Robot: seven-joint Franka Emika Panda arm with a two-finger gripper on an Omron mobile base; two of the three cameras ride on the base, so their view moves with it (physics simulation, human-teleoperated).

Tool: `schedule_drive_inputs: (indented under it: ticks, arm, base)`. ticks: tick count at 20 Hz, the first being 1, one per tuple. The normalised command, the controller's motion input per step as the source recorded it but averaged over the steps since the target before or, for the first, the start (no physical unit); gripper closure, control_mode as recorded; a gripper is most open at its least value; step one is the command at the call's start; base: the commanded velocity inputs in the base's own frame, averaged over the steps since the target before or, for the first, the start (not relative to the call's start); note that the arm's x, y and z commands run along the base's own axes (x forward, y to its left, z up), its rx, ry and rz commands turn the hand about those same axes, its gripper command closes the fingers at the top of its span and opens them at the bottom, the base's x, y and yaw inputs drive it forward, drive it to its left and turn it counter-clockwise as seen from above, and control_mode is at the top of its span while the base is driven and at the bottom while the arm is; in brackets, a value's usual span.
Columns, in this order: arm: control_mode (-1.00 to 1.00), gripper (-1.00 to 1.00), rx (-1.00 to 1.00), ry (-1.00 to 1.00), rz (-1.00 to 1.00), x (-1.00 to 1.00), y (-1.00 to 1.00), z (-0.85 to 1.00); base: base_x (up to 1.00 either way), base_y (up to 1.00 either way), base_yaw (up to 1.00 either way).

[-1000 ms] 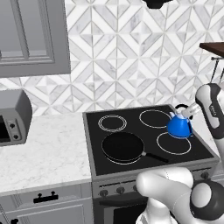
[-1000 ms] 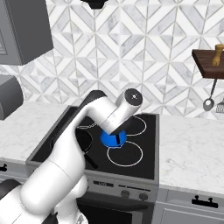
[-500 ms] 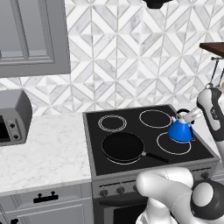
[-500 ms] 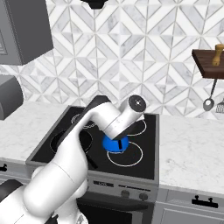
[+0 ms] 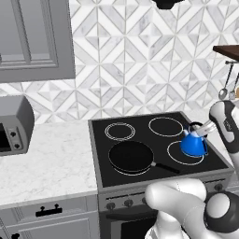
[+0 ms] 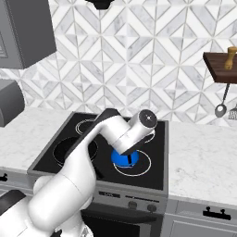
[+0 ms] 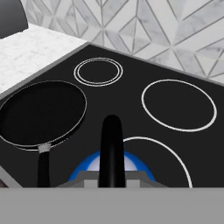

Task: Pick the kettle from the counter and place it on a stove burner. Then turn the burner on.

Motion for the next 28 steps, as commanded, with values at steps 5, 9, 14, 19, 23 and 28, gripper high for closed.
schedule_drive_inputs:
  ticks: [5,9,14,19,23,28]
  arm:
    - [-1.0,1.0,-0.01,0.0,0.0,0.17,-0.03,-0.38]
    - [-1.0,1.0,0.0,0.0,0.01,0.13,-0.07,-0.38]
    - [-1.0,1.0,0.0,0.0,0.03,0.03,-0.13,-0.34]
    - [-1.0,1.0,0.0,0.0,0.04,0.02,-0.14,-0.28]
    - [-1.0,1.0,0.0,-0.04,0.05,0.1,0.0,0.0]
    - [-1.0,1.0,0.0,-0.13,0.05,0.19,0.0,0.3]
  base:
    - [0.0,0.0,0.0]
    - [0.0,0.0,0.0]
    - [0.0,0.0,0.0]
    - [0.0,0.0,0.0]
    - [0.0,0.0,0.0]
    - [0.0,0.0,0.0]
